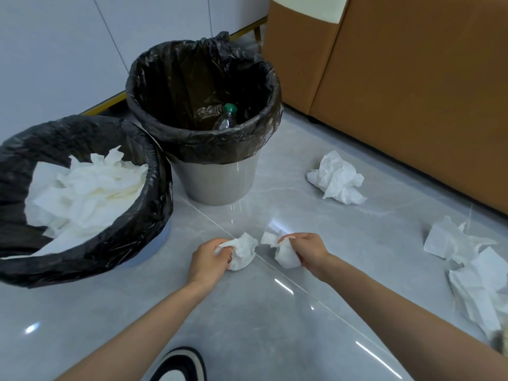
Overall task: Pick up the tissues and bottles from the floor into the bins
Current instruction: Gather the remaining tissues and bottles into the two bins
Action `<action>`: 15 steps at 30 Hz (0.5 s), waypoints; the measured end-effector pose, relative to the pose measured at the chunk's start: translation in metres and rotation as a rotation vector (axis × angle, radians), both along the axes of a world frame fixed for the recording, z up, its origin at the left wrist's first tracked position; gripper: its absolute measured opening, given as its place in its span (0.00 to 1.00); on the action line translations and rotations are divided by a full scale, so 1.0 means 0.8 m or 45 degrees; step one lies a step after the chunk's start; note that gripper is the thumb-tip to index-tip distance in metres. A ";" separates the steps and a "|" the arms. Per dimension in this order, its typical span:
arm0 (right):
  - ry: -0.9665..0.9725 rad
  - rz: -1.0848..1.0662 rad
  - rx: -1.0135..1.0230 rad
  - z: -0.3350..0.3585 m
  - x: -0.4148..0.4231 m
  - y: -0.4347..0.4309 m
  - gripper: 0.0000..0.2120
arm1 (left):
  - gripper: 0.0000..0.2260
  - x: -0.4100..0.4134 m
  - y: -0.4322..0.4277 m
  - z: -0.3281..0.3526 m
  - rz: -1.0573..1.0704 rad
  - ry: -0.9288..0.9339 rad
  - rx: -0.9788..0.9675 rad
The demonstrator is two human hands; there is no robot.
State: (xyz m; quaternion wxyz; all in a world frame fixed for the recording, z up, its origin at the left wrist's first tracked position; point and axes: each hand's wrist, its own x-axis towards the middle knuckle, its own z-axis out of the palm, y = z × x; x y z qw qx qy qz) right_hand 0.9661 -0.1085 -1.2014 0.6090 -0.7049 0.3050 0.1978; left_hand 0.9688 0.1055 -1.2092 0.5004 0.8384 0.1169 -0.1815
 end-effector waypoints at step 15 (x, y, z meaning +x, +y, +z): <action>-0.458 1.041 -1.102 -0.027 -0.076 -0.006 0.16 | 0.11 -0.023 -0.038 0.004 -1.199 -0.238 1.079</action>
